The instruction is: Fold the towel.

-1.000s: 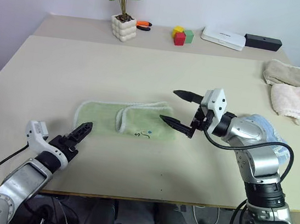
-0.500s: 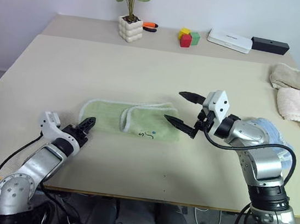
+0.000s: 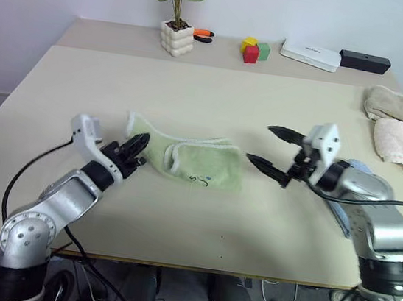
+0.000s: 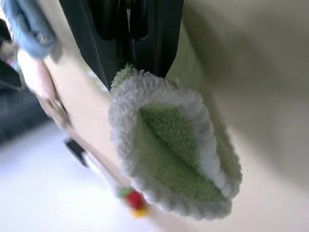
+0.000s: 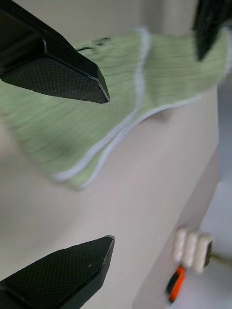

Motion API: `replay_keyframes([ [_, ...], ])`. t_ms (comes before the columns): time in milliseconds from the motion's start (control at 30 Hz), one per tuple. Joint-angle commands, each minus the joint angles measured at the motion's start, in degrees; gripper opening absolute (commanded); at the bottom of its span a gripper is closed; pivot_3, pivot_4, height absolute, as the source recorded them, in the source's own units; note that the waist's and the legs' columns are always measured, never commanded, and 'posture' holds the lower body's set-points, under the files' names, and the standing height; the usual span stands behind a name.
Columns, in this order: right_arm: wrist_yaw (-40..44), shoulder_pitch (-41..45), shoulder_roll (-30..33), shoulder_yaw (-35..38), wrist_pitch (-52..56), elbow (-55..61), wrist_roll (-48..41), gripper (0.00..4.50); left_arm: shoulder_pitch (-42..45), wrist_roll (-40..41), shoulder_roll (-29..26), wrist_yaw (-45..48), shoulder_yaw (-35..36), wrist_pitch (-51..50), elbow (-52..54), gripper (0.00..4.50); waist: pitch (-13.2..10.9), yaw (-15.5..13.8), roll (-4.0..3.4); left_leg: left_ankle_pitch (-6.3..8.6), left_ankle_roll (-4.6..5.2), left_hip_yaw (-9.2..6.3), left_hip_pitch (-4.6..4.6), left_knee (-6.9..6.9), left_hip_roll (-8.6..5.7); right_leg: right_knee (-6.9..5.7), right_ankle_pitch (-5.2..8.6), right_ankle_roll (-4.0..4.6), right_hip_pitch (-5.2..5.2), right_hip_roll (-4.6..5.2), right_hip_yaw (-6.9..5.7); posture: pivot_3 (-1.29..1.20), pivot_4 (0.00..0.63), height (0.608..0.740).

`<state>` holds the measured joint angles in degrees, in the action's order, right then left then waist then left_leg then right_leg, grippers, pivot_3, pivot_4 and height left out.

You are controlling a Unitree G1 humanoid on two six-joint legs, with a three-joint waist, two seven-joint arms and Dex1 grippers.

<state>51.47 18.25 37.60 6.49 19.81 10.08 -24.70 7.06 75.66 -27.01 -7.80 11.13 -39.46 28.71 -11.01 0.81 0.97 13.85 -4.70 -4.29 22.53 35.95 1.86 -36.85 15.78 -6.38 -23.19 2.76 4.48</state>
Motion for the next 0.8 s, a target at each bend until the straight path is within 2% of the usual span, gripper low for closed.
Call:
replay_keyframes([
  [33, -0.2, -1.0, 2.0, 3.8, 0.4, 3.1, -1.6, 4.50, 4.0, -8.1, -2.2, 11.8, -6.6, -0.2, 0.7, 0.04, 0.0, 0.3, -0.02, 0.00, 0.00, 0.00, -0.02, -0.01, 0.01, 0.00, 0.00, 0.00, -0.01, -0.02, 0.02, 0.00, 0.150, 0.740],
  [100, -1.0, -1.1, 2.3, 4.8, 1.0, 3.3, -2.1, 4.50, 6.5, -14.2, -2.1, 17.7, -12.3, 0.7, -1.5, 0.04, 0.0, 0.3, -0.02, 0.00, 0.00, 0.01, -0.02, -0.01, 0.00, -0.01, 0.00, 0.00, -0.02, -0.03, 0.01, 0.00, 0.150, 0.740],
  [200, -2.5, -1.2, 2.1, 5.2, 1.6, 4.4, -2.0, 4.50, 12.5, -22.9, 1.5, 25.2, -19.6, 3.4, -9.7, 0.04, 0.0, 0.3, -0.01, 0.00, 0.00, 0.02, -0.02, 0.00, 0.00, 0.00, 0.00, -0.01, -0.01, -0.03, 0.02, 0.00, 0.150, 0.740],
  [400, -5.2, -3.0, 2.6, 6.8, 3.2, 7.7, -2.5, 4.50, 20.8, -31.7, 6.1, 35.0, -26.3, 2.8, -20.6, 0.04, 0.0, 0.3, 0.02, 0.01, 0.02, 0.00, 0.07, 0.01, 0.00, 0.00, -0.04, -0.10, -0.06, -0.04, 0.01, 0.00, 0.150, 0.740],
  [500, -6.4, -5.1, 2.9, 8.4, 3.7, 9.5, -2.5, 4.50, 22.0, -34.9, 8.6, 38.7, -28.4, 3.0, -24.1, 0.04, 0.0, 0.2, 0.02, 0.03, 0.06, -0.01, 0.06, 0.00, 0.00, 0.01, -0.08, -0.22, -0.05, -0.03, 0.01, 0.00, 0.150, 0.740],
  [633, -8.4, -6.7, 2.6, 9.7, 4.2, 11.3, -2.4, 4.50, 21.0, -37.4, 10.0, 42.5, -30.9, 1.2, -23.8, 0.04, 0.0, 0.3, 0.02, 0.04, 0.07, -0.01, 0.08, 0.01, 0.00, 0.02, -0.08, -0.24, -0.06, -0.03, 0.01, 0.00, 0.150, 0.740],
  [733, -9.5, -7.4, 2.7, 10.7, 4.5, 12.3, -2.4, 4.50, 19.9, -39.3, 10.7, 43.0, -31.6, 0.0, -23.7, 0.88, 0.0, 0.3, 0.02, 0.04, 0.07, -0.01, 0.05, 0.01, 0.00, -0.01, -0.08, -0.24, -0.05, -0.03, 0.02, 0.00, 0.150, 0.740],
  [800, -9.9, -7.7, 2.8, 11.2, 4.8, 12.5, -2.5, 4.50, 19.3, -40.4, 11.2, 43.2, -31.1, 0.1, -23.9, 1.88, 0.0, 0.3, 0.02, 0.04, 0.07, -0.01, 0.05, 0.01, 0.00, -0.01, -0.08, -0.24, -0.05, -0.03, 0.02, 0.00, 0.150, 0.740],
])
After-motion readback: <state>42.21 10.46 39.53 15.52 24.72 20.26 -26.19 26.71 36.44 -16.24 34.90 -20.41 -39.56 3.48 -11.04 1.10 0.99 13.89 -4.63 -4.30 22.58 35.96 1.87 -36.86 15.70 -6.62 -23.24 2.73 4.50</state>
